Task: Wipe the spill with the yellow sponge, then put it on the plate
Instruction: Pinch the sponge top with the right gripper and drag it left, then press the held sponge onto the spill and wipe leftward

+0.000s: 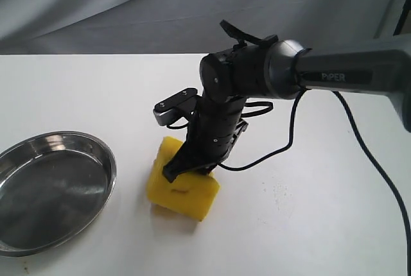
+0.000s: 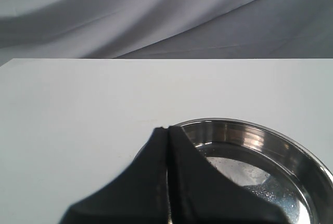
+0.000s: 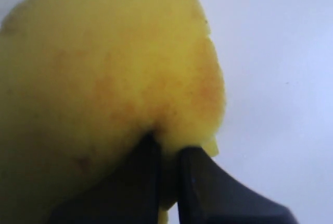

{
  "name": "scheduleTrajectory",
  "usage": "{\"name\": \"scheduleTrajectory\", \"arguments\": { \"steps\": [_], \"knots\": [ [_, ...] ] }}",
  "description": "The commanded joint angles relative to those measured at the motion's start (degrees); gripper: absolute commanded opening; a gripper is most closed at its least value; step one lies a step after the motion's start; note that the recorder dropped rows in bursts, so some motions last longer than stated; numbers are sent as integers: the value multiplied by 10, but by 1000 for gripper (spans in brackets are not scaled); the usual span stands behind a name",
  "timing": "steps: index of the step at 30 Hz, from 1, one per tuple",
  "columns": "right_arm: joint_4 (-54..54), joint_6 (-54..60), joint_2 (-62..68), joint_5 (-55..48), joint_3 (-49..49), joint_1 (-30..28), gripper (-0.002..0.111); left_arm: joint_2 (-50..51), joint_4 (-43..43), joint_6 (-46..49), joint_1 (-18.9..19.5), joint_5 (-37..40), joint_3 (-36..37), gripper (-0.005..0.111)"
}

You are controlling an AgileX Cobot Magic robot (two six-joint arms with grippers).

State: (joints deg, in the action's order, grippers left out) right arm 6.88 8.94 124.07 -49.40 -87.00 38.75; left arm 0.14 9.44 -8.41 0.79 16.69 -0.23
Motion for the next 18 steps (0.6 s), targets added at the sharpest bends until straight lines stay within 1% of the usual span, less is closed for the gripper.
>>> {"name": "scheduleTrajectory", "arguments": {
  "steps": [1,5,7,13,15,18],
  "knots": [
    [-57,-19,20,23,3,-27,0,-1,1,-6,-2,-4,2,0],
    [-52,-1,13,29,3,-23,0,-1,1,-6,-2,-4,2,0],
    [-51,18,6,22,3,-12,0,-1,1,-6,-2,-4,2,0],
    [-48,18,4,-10,3,25,0,-1,1,-6,-2,-4,2,0],
    [-43,18,4,-20,3,35,6,-1,1,-6,-2,-4,2,0],
    [-30,18,1,-26,3,42,21,-1,1,-6,-2,-4,2,0]
  ]
}}
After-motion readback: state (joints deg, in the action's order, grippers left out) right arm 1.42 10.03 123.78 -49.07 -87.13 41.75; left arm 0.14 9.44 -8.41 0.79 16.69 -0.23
